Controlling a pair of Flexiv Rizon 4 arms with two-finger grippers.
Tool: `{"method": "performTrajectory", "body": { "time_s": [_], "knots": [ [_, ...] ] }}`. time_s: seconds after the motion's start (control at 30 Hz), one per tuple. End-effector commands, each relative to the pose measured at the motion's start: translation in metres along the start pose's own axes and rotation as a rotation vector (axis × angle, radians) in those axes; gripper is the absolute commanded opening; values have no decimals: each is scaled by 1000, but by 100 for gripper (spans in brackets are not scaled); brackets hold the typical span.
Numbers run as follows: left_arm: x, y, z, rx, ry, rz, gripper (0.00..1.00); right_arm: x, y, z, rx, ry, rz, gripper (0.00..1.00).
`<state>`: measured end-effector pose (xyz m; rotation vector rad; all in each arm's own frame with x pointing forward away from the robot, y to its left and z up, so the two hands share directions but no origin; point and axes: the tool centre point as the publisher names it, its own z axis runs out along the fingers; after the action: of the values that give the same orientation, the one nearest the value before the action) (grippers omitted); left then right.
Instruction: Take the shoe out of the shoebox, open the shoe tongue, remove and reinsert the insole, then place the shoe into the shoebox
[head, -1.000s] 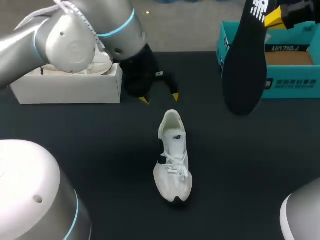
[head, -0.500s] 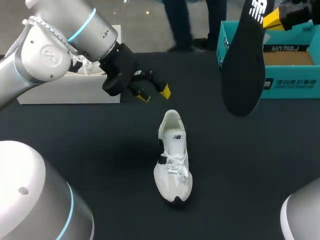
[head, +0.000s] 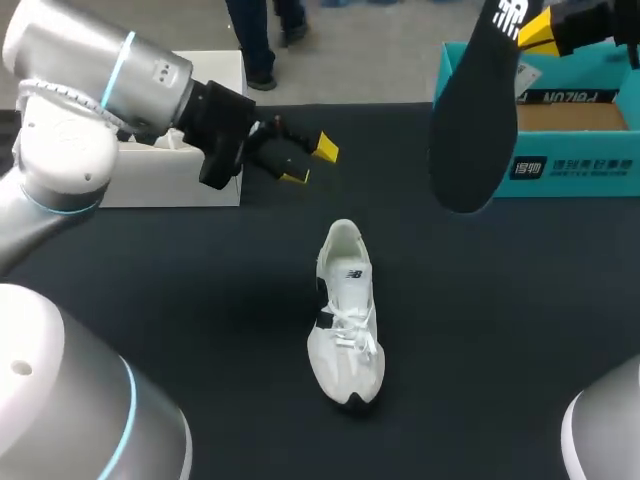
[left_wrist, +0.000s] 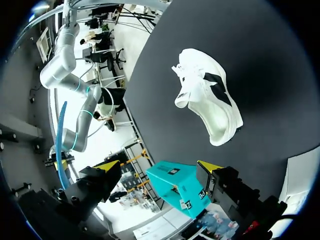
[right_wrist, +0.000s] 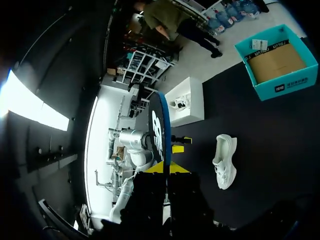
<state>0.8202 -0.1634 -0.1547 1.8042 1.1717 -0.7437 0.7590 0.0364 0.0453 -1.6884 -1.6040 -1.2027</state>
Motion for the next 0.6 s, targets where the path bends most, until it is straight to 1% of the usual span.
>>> {"method": "performTrajectory", "body": {
  "time_s": [0.03,0.1,0.17,0.23,0.37,0.53,0.6],
  "knots": [
    [-4,-13,-7,-176,-171,-125,100,5,24,13,65,-15,10,0],
    [-7,-13,-9,-163,-219,-183,100,3,27,16,71,-12,30,0],
    [-9,-11,-12,-154,-290,-235,100,1,27,18,85,-2,63,0],
    [-10,-10,-14,-150,-321,-257,100,-1,27,20,97,16,100,0],
    [-11,-8,-18,-131,-358,-283,100,-2,24,23,127,51,160,0],
    [-8,-5,-18,-107,-377,-301,100,0,21,23,143,43,158,0],
    [-9,-5,-19,-96,-378,-298,100,1,19,23,133,31,165,0]
  ]
}}
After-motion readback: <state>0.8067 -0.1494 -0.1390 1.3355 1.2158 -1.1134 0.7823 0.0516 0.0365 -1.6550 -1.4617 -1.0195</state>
